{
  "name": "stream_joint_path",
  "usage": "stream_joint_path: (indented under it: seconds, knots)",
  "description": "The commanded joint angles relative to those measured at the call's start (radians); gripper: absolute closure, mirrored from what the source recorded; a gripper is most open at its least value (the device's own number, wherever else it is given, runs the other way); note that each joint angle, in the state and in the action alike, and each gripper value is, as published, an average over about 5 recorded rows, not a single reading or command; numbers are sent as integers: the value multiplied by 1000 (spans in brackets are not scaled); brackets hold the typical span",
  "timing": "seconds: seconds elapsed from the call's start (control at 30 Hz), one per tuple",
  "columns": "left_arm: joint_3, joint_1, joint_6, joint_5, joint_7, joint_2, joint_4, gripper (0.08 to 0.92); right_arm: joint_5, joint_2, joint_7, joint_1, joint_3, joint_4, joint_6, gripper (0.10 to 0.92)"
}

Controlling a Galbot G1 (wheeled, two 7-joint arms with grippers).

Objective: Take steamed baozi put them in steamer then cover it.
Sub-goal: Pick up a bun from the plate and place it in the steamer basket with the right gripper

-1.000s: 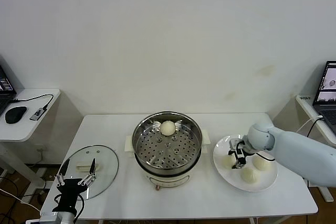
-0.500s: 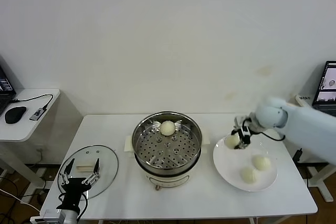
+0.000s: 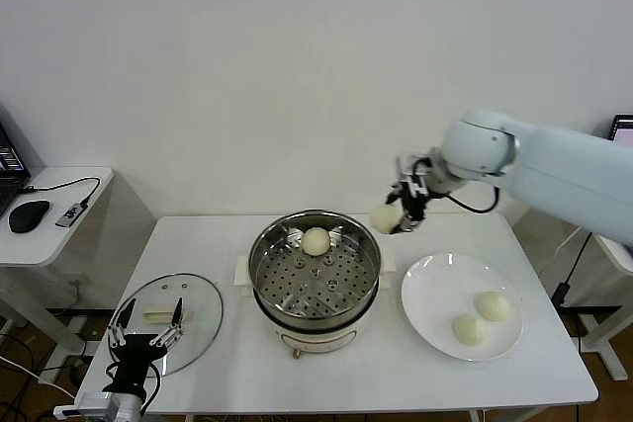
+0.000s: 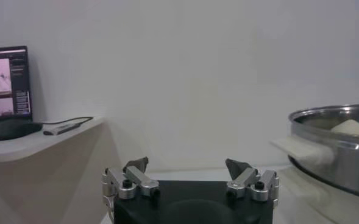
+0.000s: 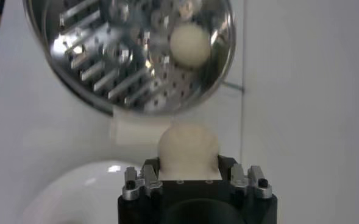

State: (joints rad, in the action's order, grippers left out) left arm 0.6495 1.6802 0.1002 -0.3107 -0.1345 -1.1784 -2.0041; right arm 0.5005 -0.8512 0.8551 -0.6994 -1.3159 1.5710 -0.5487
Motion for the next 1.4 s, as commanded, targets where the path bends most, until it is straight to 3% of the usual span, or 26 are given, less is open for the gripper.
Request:
stream_joint_path:
  seconds: [0.03,0.2,0.6,1.2,1.4]
  knots:
    - [0,-11,-3,0,-1,-2,11,177,163,-267,-115,8,-39,-31,-106,423]
    - [2,-15,-4,1,0,-7,12,177,223,-371,-156,65,-32,-92,-150,423]
    - [24,-4,9,-3,2,-3,4,177,169,-476,-178,212,-10,-246,-165,423]
    - [23,-5,13,-4,3,-5,2,177,156,-510,-186,245,-11,-283,-175,418]
    - [22,0,13,-3,4,-3,-5,177,120,-441,-92,167,5,-220,-174,282]
